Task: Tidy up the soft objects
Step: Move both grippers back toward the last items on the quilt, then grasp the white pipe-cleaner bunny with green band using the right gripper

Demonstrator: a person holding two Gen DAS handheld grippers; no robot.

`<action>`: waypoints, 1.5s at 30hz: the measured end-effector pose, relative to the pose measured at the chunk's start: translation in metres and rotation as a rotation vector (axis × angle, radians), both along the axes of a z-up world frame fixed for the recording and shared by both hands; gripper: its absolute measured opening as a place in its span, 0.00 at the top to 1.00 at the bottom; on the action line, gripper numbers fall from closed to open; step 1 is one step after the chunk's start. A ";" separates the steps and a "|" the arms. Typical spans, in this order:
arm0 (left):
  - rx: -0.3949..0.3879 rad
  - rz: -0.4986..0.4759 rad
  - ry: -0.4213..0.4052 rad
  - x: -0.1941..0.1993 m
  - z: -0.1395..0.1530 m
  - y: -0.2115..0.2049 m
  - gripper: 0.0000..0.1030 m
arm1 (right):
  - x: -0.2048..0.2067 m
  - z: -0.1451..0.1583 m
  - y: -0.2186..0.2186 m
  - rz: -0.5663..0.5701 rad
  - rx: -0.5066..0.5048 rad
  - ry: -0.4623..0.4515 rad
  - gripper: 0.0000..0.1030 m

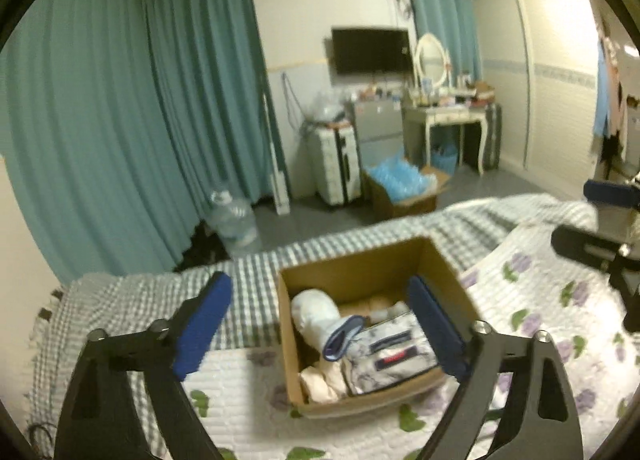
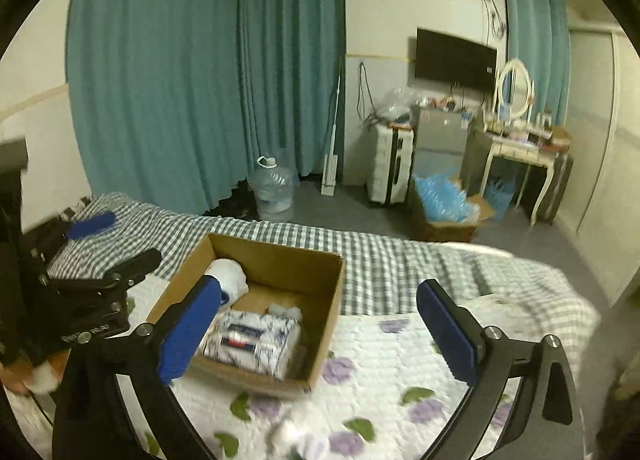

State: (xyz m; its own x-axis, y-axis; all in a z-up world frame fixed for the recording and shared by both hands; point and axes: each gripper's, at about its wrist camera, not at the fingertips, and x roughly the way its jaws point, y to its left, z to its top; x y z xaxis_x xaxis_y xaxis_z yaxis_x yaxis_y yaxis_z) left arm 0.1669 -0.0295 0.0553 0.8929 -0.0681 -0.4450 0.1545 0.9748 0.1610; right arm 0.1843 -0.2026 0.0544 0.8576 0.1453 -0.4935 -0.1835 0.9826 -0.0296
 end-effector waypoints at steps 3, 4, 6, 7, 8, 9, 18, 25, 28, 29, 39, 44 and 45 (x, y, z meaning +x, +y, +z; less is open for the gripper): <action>-0.006 -0.007 -0.027 -0.025 0.015 0.003 0.11 | -0.034 0.015 -0.001 -0.017 -0.035 -0.029 0.02; -0.012 -0.010 -0.035 -0.036 0.017 0.004 0.11 | -0.044 0.018 -0.002 -0.026 -0.039 -0.031 0.02; -0.027 -0.007 -0.038 -0.052 0.018 0.007 0.11 | -0.061 0.019 -0.003 -0.033 -0.037 -0.026 0.02; -0.036 -0.008 -0.036 -0.060 0.015 0.009 0.11 | -0.069 0.017 -0.005 -0.033 -0.030 -0.016 0.02; -0.037 0.000 -0.035 -0.067 0.010 0.011 0.11 | -0.073 0.015 -0.006 -0.029 -0.024 -0.007 0.02; -0.039 0.010 -0.034 -0.073 0.005 0.013 0.11 | -0.078 0.011 -0.008 -0.025 -0.015 0.005 0.02; -0.097 0.068 0.104 -0.081 -0.076 0.023 0.11 | -0.085 -0.110 -0.014 0.001 0.028 0.225 0.02; -0.097 0.080 0.196 -0.070 -0.147 0.019 0.11 | -0.062 -0.198 -0.015 -0.015 0.019 0.356 0.02; -0.065 0.078 0.257 -0.065 -0.180 0.017 0.11 | -0.058 -0.220 -0.015 -0.043 0.019 0.382 0.02; -0.049 0.079 0.271 -0.065 -0.185 0.019 0.11 | -0.055 -0.225 -0.014 -0.040 0.014 0.396 0.02; -0.090 0.089 0.322 -0.059 -0.200 0.030 0.11 | -0.032 -0.242 -0.001 0.017 -0.036 0.461 0.26; -0.093 0.094 0.326 -0.058 -0.201 0.034 0.11 | -0.027 -0.249 0.012 0.044 -0.082 0.475 0.45; -0.089 0.096 0.327 -0.057 -0.202 0.034 0.11 | -0.027 -0.249 0.012 0.044 -0.083 0.475 0.49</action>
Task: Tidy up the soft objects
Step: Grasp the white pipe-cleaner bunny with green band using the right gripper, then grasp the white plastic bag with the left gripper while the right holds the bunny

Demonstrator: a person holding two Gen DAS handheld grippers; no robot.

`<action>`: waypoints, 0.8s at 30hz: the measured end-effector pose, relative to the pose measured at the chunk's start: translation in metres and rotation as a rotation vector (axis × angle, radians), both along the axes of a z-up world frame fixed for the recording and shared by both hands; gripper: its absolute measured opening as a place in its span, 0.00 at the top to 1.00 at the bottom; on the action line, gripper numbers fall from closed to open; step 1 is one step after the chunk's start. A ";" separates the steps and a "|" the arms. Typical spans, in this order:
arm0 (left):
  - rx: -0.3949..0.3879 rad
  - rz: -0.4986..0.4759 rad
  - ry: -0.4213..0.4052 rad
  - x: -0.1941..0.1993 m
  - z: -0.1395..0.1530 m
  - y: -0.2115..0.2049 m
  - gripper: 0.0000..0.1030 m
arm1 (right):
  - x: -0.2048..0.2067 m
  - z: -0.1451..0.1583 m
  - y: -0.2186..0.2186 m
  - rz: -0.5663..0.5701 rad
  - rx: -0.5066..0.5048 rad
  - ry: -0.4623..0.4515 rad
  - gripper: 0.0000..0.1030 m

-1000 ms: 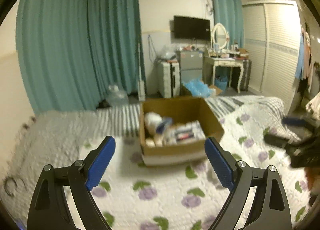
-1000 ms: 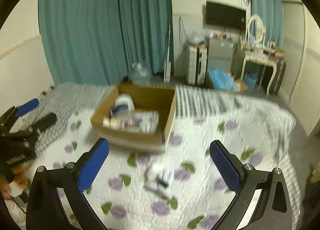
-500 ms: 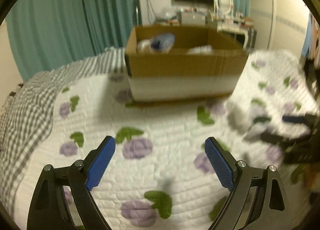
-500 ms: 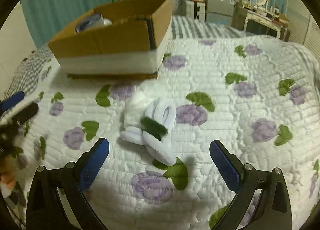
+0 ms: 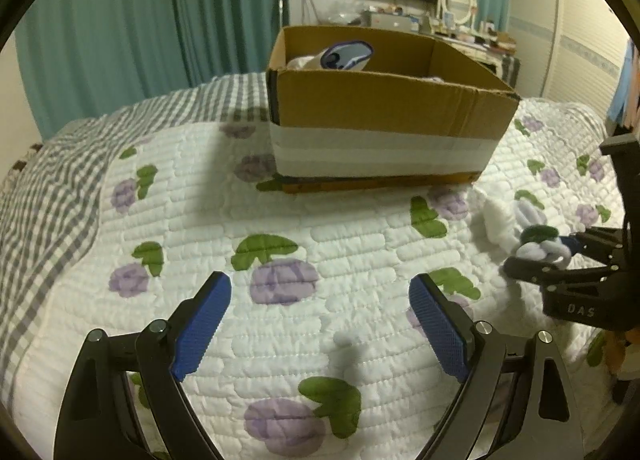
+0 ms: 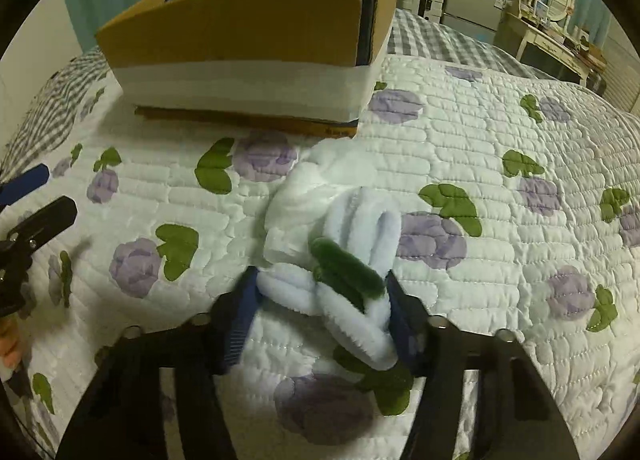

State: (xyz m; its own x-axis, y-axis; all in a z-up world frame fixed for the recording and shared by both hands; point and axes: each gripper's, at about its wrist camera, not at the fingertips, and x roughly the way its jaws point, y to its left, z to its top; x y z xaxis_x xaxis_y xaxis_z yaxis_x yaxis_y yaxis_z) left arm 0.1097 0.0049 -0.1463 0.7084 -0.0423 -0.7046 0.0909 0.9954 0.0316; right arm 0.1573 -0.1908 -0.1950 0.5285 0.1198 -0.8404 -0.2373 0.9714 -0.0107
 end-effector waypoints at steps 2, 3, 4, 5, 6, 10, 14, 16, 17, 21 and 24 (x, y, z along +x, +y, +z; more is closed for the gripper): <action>0.011 -0.001 0.003 0.000 -0.001 -0.001 0.11 | -0.002 0.003 -0.002 0.003 0.016 -0.005 0.51; 0.017 -0.001 0.006 0.000 -0.001 -0.002 0.11 | -0.004 0.004 -0.004 0.005 0.025 -0.005 0.52; 0.022 -0.001 0.008 0.000 -0.001 -0.003 0.11 | -0.007 0.005 -0.005 0.012 0.036 -0.004 0.52; 0.027 -0.002 0.009 -0.001 -0.001 -0.004 0.11 | -0.009 0.007 -0.005 0.014 0.040 -0.009 0.53; 0.029 -0.005 0.009 -0.002 0.000 -0.006 0.11 | -0.013 0.009 -0.005 0.017 0.040 -0.018 0.53; 0.038 -0.033 -0.001 -0.005 0.006 -0.020 0.11 | -0.026 0.023 -0.012 0.012 0.065 -0.052 0.54; 0.035 -0.074 -0.013 -0.003 0.016 -0.043 0.11 | -0.029 0.036 -0.022 -0.009 0.067 -0.083 0.54; 0.035 -0.090 -0.015 0.001 0.020 -0.056 0.11 | -0.026 0.043 -0.030 -0.015 0.062 -0.093 0.54; 0.032 -0.095 -0.012 0.004 0.021 -0.064 0.11 | -0.024 0.046 -0.033 -0.015 0.053 -0.098 0.54; -0.025 -0.107 0.025 0.023 0.016 -0.093 0.11 | -0.010 0.061 -0.052 -0.027 0.014 -0.125 0.55; -0.061 -0.119 0.062 0.037 0.006 -0.112 0.11 | -0.001 0.064 -0.067 -0.046 0.006 -0.136 0.55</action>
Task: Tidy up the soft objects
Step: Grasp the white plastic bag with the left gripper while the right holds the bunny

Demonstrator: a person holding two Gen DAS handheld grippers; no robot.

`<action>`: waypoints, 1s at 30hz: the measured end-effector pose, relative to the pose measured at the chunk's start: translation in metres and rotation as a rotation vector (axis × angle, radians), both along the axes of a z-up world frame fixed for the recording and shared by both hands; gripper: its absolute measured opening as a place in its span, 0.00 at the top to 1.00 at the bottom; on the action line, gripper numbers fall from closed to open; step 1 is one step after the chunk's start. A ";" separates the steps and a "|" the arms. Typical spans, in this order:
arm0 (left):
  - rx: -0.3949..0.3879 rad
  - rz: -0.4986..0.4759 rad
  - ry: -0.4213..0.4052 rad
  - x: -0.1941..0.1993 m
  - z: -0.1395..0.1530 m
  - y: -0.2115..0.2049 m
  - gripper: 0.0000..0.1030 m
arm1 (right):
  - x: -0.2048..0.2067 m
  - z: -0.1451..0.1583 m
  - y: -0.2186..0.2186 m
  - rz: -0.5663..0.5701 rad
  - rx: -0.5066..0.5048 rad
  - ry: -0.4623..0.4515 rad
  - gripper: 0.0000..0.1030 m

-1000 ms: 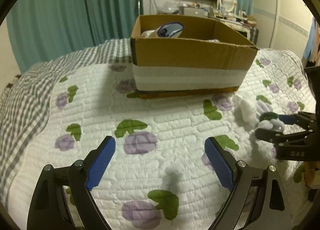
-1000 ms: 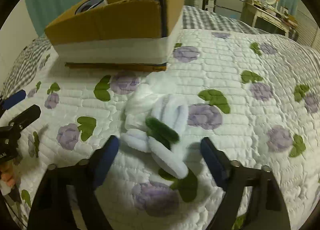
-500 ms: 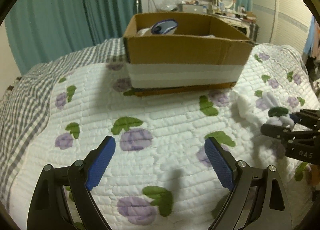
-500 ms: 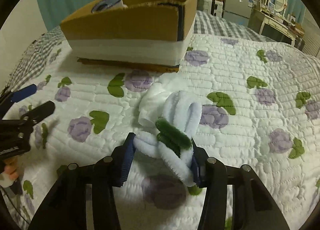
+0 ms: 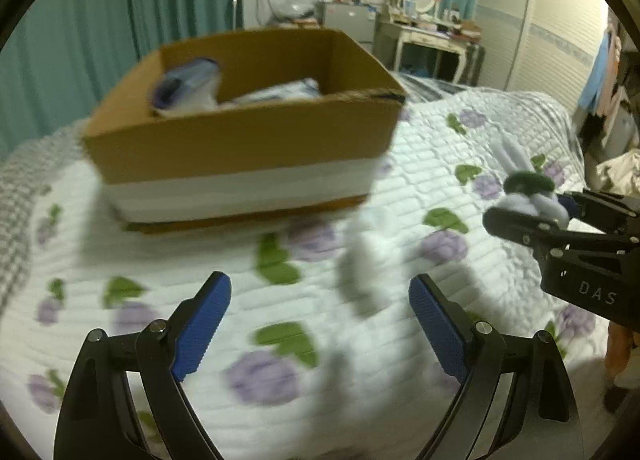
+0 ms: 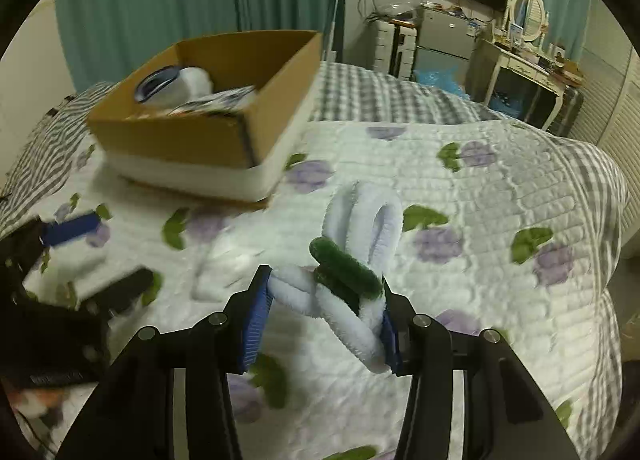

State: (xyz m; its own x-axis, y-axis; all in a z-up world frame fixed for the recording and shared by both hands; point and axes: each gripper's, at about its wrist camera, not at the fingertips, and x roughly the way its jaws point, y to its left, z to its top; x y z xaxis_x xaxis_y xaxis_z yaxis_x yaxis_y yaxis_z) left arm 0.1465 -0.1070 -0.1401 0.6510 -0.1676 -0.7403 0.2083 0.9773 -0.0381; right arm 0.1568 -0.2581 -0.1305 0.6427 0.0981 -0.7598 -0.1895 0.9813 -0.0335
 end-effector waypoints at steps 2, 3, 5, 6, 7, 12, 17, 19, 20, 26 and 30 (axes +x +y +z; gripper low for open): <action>-0.003 -0.010 0.023 0.010 -0.011 -0.013 0.11 | 0.007 -0.001 -0.009 -0.012 -0.004 -0.003 0.55; 0.003 -0.012 0.032 0.014 -0.016 -0.018 0.11 | 0.009 -0.003 -0.013 -0.019 0.001 0.000 0.55; 0.012 0.006 0.045 0.023 -0.025 -0.025 0.11 | 0.013 -0.009 -0.022 -0.034 0.031 0.013 0.55; 0.005 0.008 0.052 0.027 -0.028 -0.027 0.12 | 0.015 -0.012 -0.026 -0.042 0.039 0.016 0.55; -0.009 0.009 0.061 0.031 -0.032 -0.028 0.12 | 0.017 -0.014 -0.029 -0.052 0.043 0.017 0.55; -0.016 0.018 0.067 0.040 -0.042 -0.031 0.30 | 0.025 -0.021 -0.042 -0.081 0.080 0.038 0.54; -0.015 0.006 0.073 0.039 -0.043 -0.028 0.57 | 0.023 -0.021 -0.040 -0.081 0.077 0.033 0.54; -0.031 0.000 0.077 0.037 -0.040 -0.023 0.69 | 0.022 -0.020 -0.040 -0.084 0.078 0.025 0.54; -0.034 -0.002 0.078 0.035 -0.037 -0.021 0.69 | 0.022 -0.020 -0.040 -0.086 0.078 0.023 0.54; -0.016 -0.018 0.033 0.016 -0.009 -0.009 0.71 | 0.010 -0.005 -0.039 -0.104 0.082 -0.011 0.54; -0.038 -0.030 -0.010 -0.003 0.024 0.005 0.71 | -0.008 0.026 -0.032 -0.106 0.078 -0.064 0.54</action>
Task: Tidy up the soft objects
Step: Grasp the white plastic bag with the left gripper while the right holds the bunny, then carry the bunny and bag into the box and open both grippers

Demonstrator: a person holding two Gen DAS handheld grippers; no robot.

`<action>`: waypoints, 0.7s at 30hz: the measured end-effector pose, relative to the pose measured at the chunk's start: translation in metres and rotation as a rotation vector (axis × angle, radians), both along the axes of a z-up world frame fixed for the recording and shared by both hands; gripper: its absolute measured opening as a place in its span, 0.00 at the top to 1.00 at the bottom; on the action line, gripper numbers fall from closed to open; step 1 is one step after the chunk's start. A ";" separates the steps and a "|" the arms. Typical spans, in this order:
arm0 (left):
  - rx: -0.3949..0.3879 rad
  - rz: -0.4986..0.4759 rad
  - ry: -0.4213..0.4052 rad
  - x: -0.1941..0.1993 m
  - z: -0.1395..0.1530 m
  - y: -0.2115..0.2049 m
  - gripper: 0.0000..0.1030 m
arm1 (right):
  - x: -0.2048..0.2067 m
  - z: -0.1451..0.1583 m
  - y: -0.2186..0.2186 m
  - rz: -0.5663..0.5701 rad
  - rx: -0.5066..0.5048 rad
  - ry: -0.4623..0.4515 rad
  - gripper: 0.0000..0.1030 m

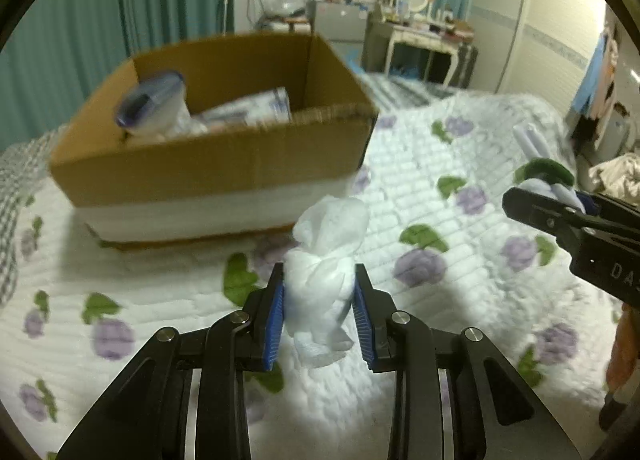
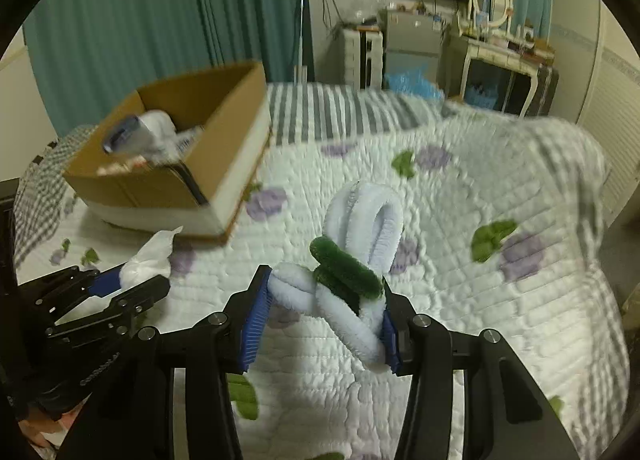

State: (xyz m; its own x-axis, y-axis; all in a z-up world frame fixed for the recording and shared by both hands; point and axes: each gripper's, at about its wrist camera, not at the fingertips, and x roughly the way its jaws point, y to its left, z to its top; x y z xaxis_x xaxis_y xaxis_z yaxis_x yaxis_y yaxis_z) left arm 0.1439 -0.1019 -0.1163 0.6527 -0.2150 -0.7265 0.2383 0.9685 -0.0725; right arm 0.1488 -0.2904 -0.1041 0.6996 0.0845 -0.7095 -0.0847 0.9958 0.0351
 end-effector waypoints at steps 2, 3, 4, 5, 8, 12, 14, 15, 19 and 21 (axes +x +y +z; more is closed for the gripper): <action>-0.008 0.002 -0.020 -0.005 0.015 0.003 0.71 | -0.008 0.016 0.004 0.005 0.001 -0.027 0.54; -0.011 0.006 -0.033 -0.008 0.022 0.008 0.71 | -0.013 0.025 0.008 0.009 0.000 -0.042 0.54; -0.015 0.013 -0.048 -0.013 0.032 0.012 0.71 | -0.019 0.037 0.013 0.018 -0.006 -0.062 0.54; -0.021 0.016 -0.058 -0.016 0.039 0.017 0.71 | -0.022 0.044 0.016 0.022 -0.010 -0.074 0.54; -0.036 0.025 -0.095 -0.024 0.063 0.029 0.70 | -0.034 0.069 0.028 0.043 -0.014 -0.115 0.54; -0.012 0.028 -0.155 -0.028 0.089 0.039 0.70 | -0.045 0.099 0.044 0.072 -0.017 -0.167 0.54; -0.005 0.034 -0.174 -0.025 0.098 0.048 0.70 | -0.046 0.112 0.052 0.092 -0.013 -0.188 0.54; -0.001 0.038 -0.181 -0.023 0.102 0.051 0.70 | -0.044 0.118 0.056 0.102 -0.005 -0.197 0.54; 0.031 0.059 -0.204 -0.003 0.115 0.067 0.70 | -0.026 0.130 0.073 0.137 0.012 -0.209 0.54; 0.051 0.068 -0.211 0.010 0.116 0.074 0.70 | -0.012 0.133 0.081 0.151 0.009 -0.208 0.54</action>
State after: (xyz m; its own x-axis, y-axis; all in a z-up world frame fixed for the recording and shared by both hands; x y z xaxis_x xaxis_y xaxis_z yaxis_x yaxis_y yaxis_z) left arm 0.1540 -0.0279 0.0001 0.8028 -0.1322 -0.5814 0.1773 0.9839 0.0210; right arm 0.1369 -0.2096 0.0284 0.8097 0.2049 -0.5499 -0.2387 0.9710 0.0103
